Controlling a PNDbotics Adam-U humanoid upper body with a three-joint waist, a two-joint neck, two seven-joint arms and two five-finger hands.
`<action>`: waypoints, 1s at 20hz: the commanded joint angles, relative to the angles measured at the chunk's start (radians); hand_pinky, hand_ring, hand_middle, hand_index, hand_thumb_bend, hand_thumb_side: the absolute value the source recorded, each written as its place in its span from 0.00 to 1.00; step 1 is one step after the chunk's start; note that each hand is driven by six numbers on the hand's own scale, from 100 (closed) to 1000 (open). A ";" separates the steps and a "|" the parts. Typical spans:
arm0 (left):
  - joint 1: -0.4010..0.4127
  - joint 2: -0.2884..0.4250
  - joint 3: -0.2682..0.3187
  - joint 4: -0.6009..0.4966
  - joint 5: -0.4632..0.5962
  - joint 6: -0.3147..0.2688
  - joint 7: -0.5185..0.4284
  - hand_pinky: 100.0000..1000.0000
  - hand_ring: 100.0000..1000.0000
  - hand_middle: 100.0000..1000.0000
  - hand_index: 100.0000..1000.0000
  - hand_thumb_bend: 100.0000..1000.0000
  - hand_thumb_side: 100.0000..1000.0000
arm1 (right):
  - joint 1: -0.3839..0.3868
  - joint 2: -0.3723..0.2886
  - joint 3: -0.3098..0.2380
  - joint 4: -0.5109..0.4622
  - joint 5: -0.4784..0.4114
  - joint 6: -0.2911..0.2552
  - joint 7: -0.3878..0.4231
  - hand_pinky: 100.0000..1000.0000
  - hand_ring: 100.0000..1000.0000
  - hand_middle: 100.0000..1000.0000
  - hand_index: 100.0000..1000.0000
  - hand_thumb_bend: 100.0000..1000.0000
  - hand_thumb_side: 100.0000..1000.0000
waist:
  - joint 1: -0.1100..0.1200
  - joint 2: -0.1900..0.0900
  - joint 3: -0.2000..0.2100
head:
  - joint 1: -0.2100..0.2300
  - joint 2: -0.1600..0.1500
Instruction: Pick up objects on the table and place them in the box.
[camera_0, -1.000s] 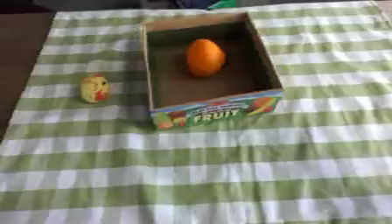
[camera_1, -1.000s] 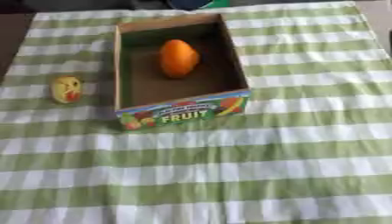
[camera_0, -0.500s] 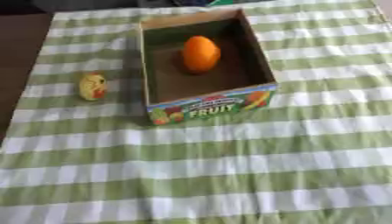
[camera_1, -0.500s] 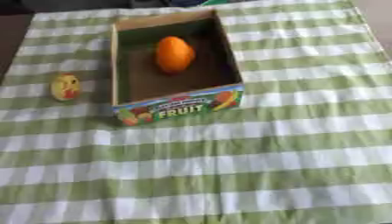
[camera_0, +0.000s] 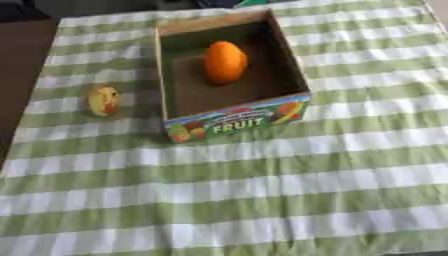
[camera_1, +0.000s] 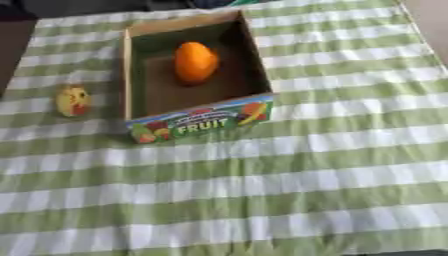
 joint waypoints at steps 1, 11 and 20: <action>-0.032 0.073 -0.044 0.066 -0.049 -0.022 -0.047 0.54 0.71 0.74 0.91 0.30 0.96 | -0.004 -0.036 0.005 -0.020 -0.050 -0.009 -0.049 0.72 0.72 0.65 0.88 0.00 0.89 | 0.001 -0.020 -0.002 | 0.013 -0.005; -0.096 0.063 -0.148 0.288 -0.188 -0.157 -0.186 0.57 0.73 0.74 0.95 0.77 1.00 | 0.024 -0.033 0.063 -0.020 -0.051 -0.002 -0.188 0.73 0.72 0.64 0.88 0.00 0.90 | 0.005 -0.009 -0.006 | 0.036 -0.023; -0.128 0.014 -0.170 0.399 -0.284 -0.281 -0.311 0.60 0.75 0.73 0.99 0.67 0.93 | 0.042 -0.029 0.099 -0.020 -0.032 0.008 -0.258 0.73 0.72 0.64 0.86 0.00 0.91 | 0.006 -0.004 -0.007 | 0.043 -0.029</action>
